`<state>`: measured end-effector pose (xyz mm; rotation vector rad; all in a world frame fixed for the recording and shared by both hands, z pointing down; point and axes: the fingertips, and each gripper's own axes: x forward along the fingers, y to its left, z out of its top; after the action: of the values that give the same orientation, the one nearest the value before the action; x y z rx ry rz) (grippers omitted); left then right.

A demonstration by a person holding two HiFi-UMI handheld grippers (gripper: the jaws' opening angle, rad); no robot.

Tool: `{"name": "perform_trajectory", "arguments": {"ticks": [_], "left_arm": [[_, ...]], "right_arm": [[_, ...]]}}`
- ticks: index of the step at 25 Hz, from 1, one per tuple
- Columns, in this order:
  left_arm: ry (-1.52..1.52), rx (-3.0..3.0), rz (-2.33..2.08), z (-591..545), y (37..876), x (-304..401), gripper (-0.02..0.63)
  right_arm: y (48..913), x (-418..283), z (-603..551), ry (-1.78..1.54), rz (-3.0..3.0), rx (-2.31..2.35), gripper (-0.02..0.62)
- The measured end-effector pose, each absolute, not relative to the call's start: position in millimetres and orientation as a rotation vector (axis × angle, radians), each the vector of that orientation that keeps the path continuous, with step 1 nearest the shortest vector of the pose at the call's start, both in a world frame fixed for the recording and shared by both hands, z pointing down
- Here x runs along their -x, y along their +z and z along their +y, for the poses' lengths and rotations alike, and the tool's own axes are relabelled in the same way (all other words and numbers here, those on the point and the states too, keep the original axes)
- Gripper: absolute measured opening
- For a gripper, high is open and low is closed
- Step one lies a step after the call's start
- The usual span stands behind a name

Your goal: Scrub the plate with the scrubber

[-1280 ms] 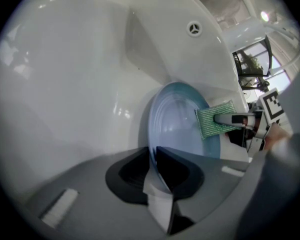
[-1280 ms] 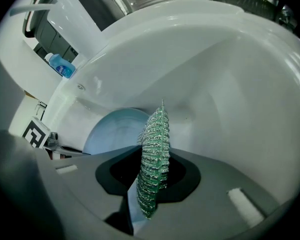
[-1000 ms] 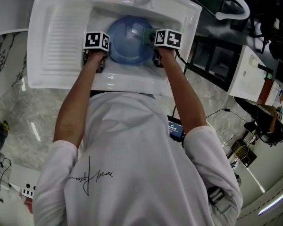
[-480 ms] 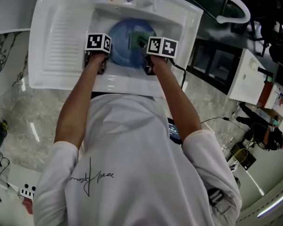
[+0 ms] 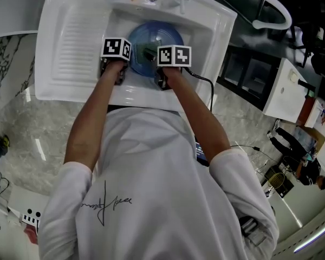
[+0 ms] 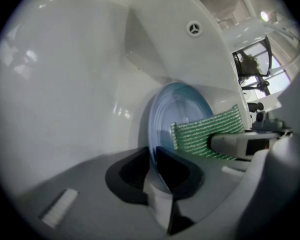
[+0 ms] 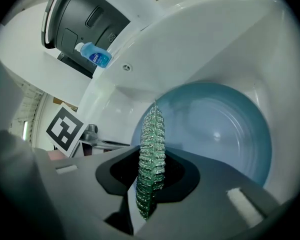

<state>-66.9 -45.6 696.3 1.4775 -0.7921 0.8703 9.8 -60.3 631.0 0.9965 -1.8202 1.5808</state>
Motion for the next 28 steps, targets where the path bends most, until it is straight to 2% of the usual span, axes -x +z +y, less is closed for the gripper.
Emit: {"name": "perform_trajectory", "arguments": {"ticks": [13,28], "left_arm": [[0.871,-1.479,-0.791,-46.3,695.7,67.4,0.083],[0.872,-1.48,-0.791,-46.2,696.0,67.9,0.083]], "right_arm": [[647.6,2.8,-52.3,1.603,-1.806,-0.947,0.074],[654.9,-16.0,-42.6,1.62,-1.762,-0.952,0.075]]}}
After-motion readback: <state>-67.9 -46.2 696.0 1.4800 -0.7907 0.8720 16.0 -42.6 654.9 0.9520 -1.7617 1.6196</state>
